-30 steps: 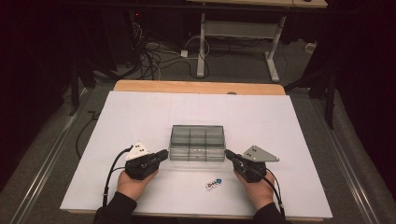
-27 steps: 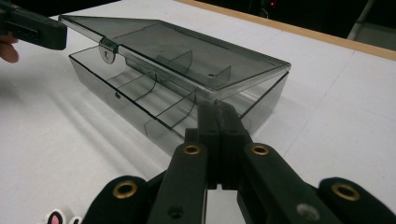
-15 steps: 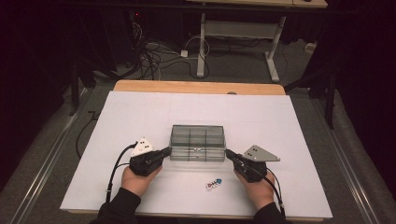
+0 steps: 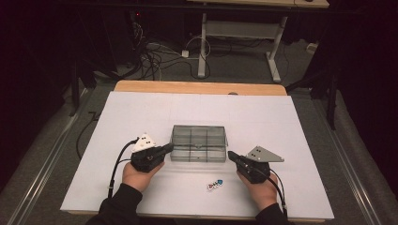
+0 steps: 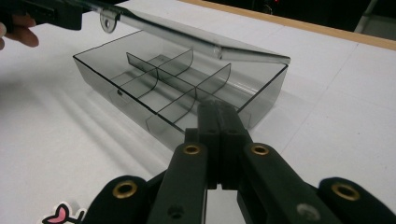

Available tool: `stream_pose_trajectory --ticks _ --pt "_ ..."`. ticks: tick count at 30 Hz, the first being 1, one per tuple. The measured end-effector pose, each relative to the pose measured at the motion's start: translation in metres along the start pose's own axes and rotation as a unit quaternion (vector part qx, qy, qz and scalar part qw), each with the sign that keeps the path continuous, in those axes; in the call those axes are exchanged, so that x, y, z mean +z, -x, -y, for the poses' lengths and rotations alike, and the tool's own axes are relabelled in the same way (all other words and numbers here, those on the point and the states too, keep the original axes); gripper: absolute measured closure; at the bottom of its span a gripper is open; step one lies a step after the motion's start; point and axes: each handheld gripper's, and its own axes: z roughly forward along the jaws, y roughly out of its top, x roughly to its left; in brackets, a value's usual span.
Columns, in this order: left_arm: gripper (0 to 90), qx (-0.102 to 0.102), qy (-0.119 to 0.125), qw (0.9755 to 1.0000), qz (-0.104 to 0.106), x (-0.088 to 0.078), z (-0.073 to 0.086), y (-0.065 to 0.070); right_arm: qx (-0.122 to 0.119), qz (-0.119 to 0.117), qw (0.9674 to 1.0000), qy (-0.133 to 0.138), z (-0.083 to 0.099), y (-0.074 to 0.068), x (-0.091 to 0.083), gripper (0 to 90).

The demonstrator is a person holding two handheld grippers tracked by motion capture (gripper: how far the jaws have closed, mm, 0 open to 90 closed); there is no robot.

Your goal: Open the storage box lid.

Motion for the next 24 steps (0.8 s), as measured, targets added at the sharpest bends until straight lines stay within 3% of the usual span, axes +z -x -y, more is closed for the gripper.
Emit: stream_pose_trajectory --ticks 14,24 --pt "88.4 0.002 0.0 1.0 -0.004 0.004 -0.006 -0.001 0.001 0.004 1.0 0.007 0.001 0.006 -0.011 90.0" --pt "88.4 -0.005 -0.01 0.9999 -0.004 0.004 -0.012 -0.007 0.002 0.0 1.0 -0.003 0.005 0.004 -0.011 90.0"
